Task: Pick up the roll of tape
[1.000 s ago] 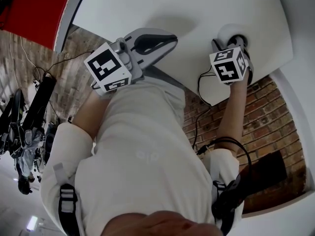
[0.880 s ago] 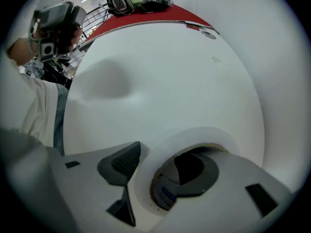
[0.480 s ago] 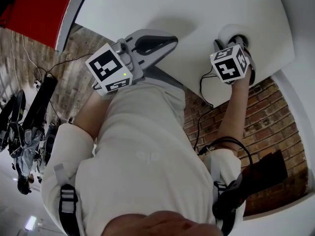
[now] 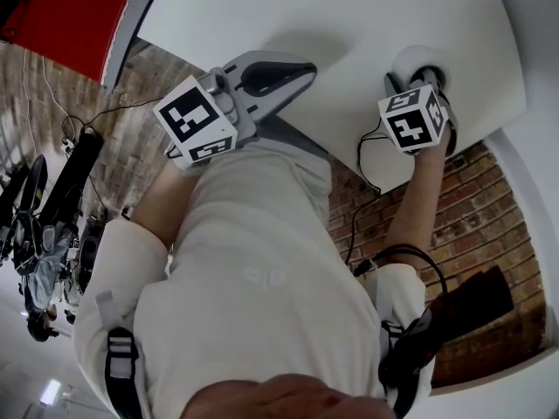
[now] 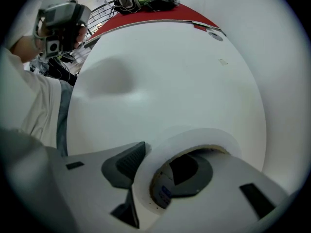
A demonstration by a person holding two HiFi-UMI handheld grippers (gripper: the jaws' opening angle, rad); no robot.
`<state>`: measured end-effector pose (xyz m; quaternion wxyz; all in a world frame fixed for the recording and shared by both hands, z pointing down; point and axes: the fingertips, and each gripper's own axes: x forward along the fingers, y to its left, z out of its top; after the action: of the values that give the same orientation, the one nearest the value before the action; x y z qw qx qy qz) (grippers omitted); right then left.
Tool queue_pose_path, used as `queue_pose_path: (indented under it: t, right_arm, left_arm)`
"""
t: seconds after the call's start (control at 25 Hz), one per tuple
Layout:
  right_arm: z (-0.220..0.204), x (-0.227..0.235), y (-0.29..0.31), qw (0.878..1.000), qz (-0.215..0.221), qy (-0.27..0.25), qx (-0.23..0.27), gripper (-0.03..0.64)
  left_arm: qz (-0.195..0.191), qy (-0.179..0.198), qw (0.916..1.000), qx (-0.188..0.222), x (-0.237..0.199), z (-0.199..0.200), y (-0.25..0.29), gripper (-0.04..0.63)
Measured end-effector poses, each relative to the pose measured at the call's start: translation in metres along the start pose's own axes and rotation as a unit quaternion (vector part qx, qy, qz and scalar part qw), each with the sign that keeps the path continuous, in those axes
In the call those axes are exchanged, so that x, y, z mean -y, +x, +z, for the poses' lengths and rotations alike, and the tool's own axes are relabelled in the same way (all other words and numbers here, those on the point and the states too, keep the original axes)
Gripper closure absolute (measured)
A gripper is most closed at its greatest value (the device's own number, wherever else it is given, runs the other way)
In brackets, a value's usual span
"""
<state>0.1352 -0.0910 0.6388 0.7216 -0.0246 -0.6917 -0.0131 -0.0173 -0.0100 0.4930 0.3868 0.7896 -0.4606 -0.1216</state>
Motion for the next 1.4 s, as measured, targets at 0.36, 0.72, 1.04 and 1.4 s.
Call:
queue_pose_path:
  t: [0.36, 0.72, 1.04, 1.4]
  right_arm:
    - [-0.006, 0.000, -0.011, 0.999, 0.020, 0.030, 0.032, 0.469]
    - [-0.002, -0.008, -0.029, 0.994, 0.038, 0.065, 0.077, 0.488]
    - [0.010, -0.011, -0.051, 0.991, 0.034, 0.075, 0.110, 0.489]
    - [0.025, -0.014, -0.091, 0.982, 0.026, 0.092, 0.162, 0.491]
  left_arm:
    - [0.000, 0.006, 1.0000, -0.007, 0.004, -0.001, 0.005, 0.588]
    - [-0.006, 0.015, 0.9998, -0.014, 0.014, 0.003, 0.006, 0.588]
    - [-0.014, 0.028, 0.9994, -0.017, 0.025, 0.012, 0.005, 0.588]
    - [-0.019, 0.048, 0.9985, -0.018, 0.043, 0.027, -0.004, 0.588]
